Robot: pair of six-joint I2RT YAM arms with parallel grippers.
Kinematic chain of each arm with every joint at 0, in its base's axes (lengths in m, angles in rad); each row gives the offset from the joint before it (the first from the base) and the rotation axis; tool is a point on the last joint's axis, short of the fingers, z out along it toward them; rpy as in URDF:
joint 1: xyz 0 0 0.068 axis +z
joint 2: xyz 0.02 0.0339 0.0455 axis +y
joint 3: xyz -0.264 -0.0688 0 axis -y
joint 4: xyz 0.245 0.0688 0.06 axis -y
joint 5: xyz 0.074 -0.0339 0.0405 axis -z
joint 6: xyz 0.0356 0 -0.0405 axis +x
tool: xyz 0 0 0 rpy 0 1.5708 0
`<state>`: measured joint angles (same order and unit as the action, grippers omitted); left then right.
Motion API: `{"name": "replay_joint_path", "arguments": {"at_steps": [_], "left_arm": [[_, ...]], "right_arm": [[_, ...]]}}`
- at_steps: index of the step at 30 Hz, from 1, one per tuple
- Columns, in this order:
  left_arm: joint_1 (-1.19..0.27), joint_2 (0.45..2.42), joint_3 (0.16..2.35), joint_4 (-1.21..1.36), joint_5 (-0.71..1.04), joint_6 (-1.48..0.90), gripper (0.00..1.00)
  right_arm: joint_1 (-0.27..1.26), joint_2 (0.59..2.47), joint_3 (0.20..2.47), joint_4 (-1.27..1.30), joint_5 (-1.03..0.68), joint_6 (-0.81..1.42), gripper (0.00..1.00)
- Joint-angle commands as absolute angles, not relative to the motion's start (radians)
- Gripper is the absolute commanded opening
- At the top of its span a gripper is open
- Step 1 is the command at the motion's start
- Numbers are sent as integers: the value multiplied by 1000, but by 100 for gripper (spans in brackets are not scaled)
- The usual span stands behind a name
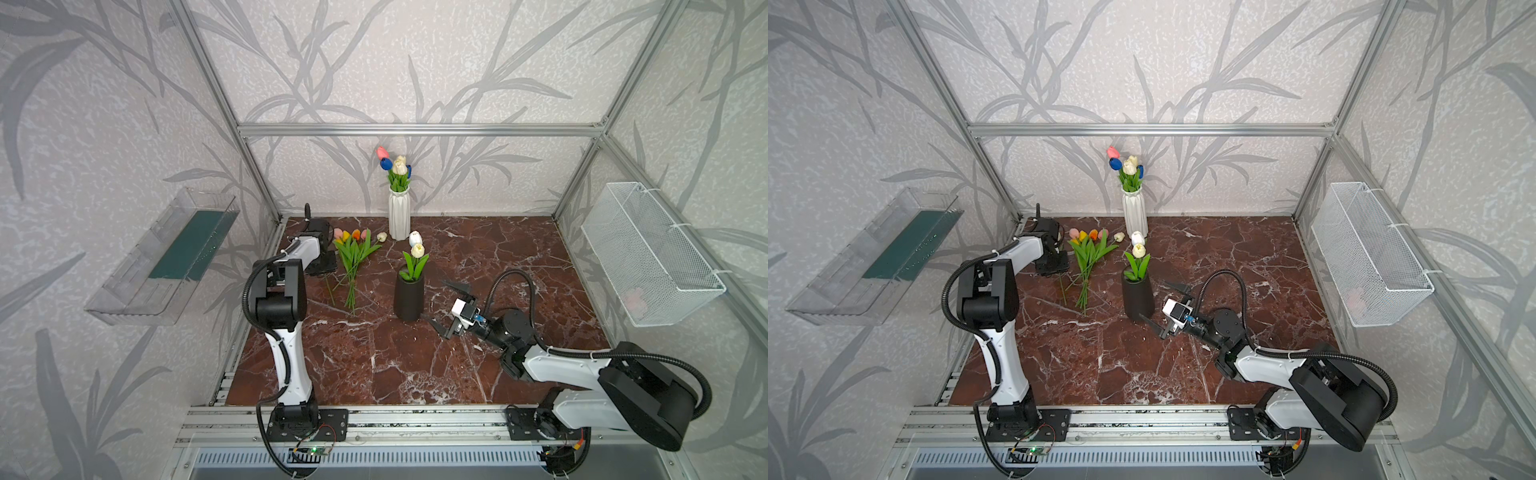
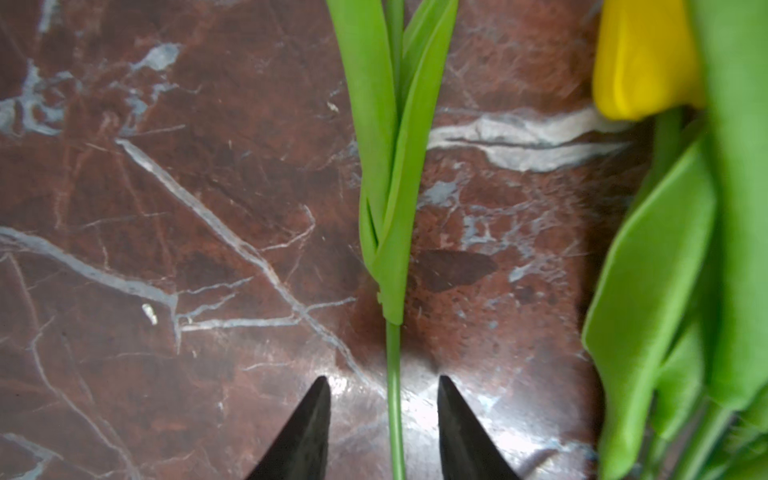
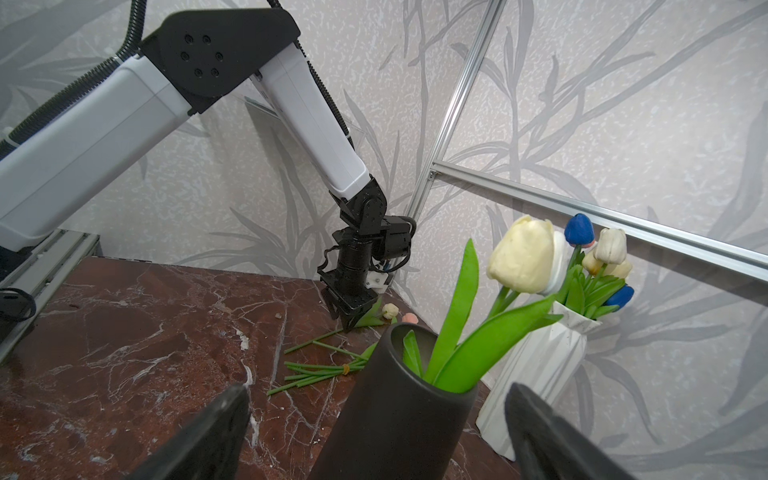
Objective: Arrange the flowers into the vase
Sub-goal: 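Close the left gripper on a green tulip stem in the bunch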
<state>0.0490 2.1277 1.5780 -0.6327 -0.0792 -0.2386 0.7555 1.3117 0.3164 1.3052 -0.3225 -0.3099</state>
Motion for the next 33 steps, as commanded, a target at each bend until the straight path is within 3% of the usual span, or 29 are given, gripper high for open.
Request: {"name": "replay_joint_path", "arguments": {"at_steps": [1, 5, 8, 10, 16, 22, 33], "left_arm": [[57, 2157, 1625, -687, -77, -214, 42], [60, 2182, 1636, -691, -74, -207, 38], [69, 2198, 1648, -706, -61, -202, 23], [71, 2196, 1644, -703, -57, -199, 21], [74, 2152, 1618, -687, -61, -197, 4], [71, 1975, 1489, -563, -62, -225, 3], [21, 1482, 1140, -246, 19, -234, 0]], "right_arm": [[764, 1290, 322, 1327, -321, -324, 96], [765, 1288, 320, 1329, -321, -325, 96], [767, 1283, 318, 1329, -321, -326, 96], [767, 1278, 318, 1329, -318, -328, 96], [768, 1278, 316, 1330, -318, -330, 96], [769, 1280, 319, 1331, -316, -333, 96], [773, 1279, 312, 1348, -310, -344, 96]]}}
